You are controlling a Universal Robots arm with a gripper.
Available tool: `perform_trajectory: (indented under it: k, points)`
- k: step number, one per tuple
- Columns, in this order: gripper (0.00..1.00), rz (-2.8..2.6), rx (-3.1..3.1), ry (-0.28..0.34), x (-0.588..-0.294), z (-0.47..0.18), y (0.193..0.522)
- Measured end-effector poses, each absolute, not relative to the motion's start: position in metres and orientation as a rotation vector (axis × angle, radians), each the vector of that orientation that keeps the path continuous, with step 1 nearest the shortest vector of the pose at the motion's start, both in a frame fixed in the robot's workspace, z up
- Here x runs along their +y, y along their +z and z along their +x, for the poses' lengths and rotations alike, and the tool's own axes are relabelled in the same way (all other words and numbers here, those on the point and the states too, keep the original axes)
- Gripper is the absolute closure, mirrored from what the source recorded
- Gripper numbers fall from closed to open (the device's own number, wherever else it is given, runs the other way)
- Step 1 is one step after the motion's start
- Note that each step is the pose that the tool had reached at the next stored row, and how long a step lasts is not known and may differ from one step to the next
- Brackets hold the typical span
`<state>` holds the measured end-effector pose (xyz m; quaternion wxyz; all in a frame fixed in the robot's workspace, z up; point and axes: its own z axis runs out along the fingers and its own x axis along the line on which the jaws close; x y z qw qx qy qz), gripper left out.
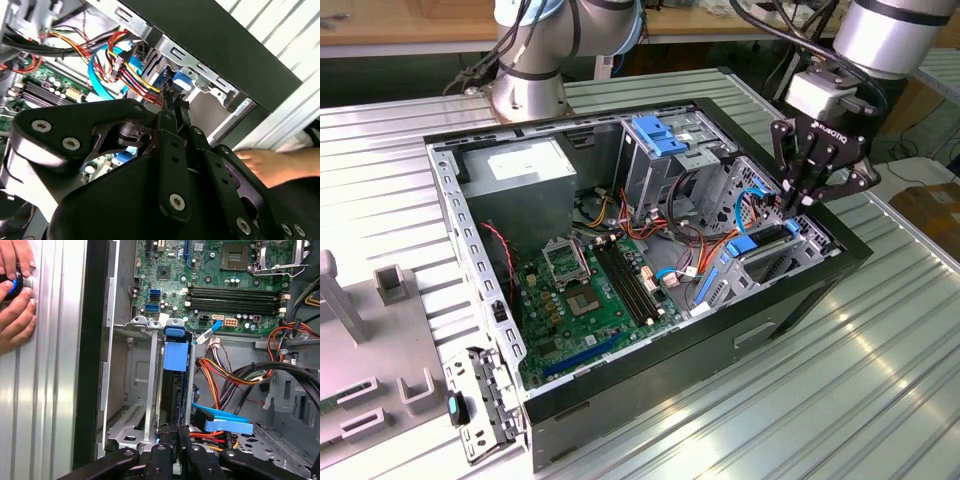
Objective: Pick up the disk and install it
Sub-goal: 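Insert the first disk wire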
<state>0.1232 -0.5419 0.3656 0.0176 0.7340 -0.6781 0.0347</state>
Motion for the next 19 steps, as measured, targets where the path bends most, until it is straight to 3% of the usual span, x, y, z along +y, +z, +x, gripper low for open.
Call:
perform_trajectory:
  k: [5, 19]
  points:
    - [0.83, 2.325, -2.151, 0.020, -0.556, 0.118, 0.363]
    - [0.83, 2.276, -2.215, 0.014, -0.560, 0.113, 0.356]
